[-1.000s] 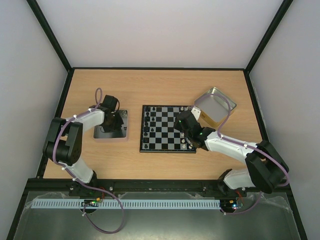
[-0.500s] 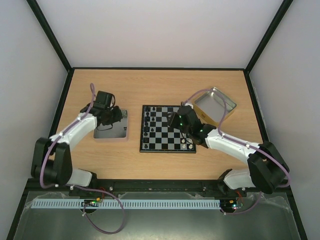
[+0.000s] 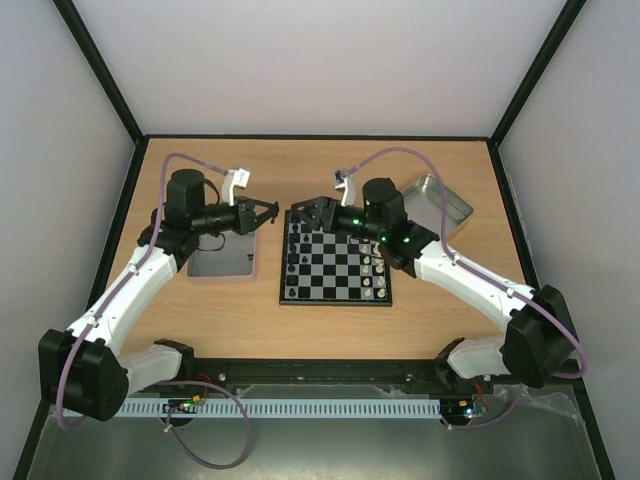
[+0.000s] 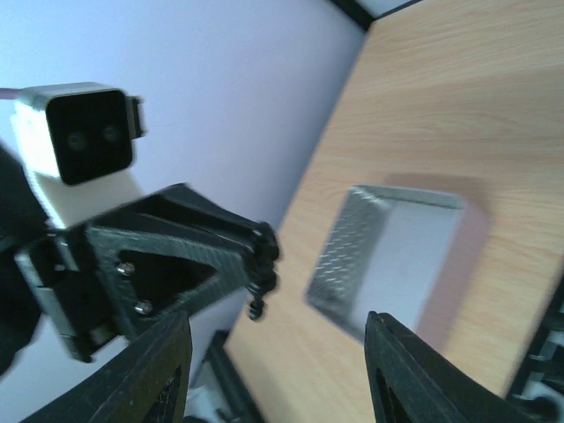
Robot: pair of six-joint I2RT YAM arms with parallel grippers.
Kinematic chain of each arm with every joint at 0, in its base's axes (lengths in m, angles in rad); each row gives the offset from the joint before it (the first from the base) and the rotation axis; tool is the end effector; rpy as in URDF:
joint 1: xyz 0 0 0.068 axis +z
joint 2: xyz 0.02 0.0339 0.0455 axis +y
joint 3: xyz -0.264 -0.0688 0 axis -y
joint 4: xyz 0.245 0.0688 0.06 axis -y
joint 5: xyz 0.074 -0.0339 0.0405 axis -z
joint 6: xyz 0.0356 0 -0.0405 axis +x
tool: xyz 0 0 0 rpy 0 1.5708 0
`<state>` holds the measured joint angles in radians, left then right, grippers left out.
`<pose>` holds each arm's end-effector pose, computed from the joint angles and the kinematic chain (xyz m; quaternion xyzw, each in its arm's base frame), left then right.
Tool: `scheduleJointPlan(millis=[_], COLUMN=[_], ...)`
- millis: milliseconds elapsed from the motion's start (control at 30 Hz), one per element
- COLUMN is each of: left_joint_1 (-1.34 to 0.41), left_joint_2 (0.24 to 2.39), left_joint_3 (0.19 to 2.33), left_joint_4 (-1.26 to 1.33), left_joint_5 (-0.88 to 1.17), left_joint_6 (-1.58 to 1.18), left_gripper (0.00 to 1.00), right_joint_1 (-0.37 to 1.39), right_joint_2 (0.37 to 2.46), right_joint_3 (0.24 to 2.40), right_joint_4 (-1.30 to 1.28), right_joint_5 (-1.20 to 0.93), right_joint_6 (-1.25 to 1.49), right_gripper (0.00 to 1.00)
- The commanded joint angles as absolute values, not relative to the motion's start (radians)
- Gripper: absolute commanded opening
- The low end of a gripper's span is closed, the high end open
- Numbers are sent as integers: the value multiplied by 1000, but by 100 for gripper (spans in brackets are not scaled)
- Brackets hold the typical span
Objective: Set up the chess pieces on the board
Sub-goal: Pick up the chess piece from the storage box.
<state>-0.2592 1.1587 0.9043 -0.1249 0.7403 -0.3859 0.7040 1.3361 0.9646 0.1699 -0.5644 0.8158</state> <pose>0.2448 -0.0898 0.3147 0.1537 0.7830 -0.4498 0.4012 0.2245 0.2156 0.3164 -0.1342 0.7527 0.5747 0.2917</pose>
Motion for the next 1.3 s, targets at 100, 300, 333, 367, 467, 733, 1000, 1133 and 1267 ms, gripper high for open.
scheduleJointPlan(millis=[100,300,333,367,467,733,1000,1133,1267], left_joint_1=[-264,-271,-273,-274,-282,-290,-294,-295,-297], left_joint_2=[1131,1140,1141,1142,1143,1174,1196,1203,1221], left_joint_3=[956,983,988,991,1003,1038,1043,1037,1026], left_joint_4=[33,8,-1,-8,-47,-72,-72,-56,-61], left_joint_5=[1141,1241,1249,1260,1272,1244,1199,1183,1164], left_joint_6=[-313,-235,-222,-210,-162,-155,-192,-227,-247], left_gripper=[15,15,15,15,15,15,16,25,36], right_joint_1=[699,698,699,699,699,699,699,698,699], right_joint_2=[1342,1345,1345,1344,1343,1341,1338,1331,1316], right_joint_3=[1023,1039,1041,1044,1045,1046,1044,1027,1005], right_joint_4=[356,344,337,332,335,301,308,328,322], right_joint_5=[-813,-850,-850,-850,-863,-897,-884,-853,-803], right_joint_6=[982,1002,1003,1004,1013,1012,1041,1058,1056], right_gripper=[52,43,41,39,32,13,2,2,2])
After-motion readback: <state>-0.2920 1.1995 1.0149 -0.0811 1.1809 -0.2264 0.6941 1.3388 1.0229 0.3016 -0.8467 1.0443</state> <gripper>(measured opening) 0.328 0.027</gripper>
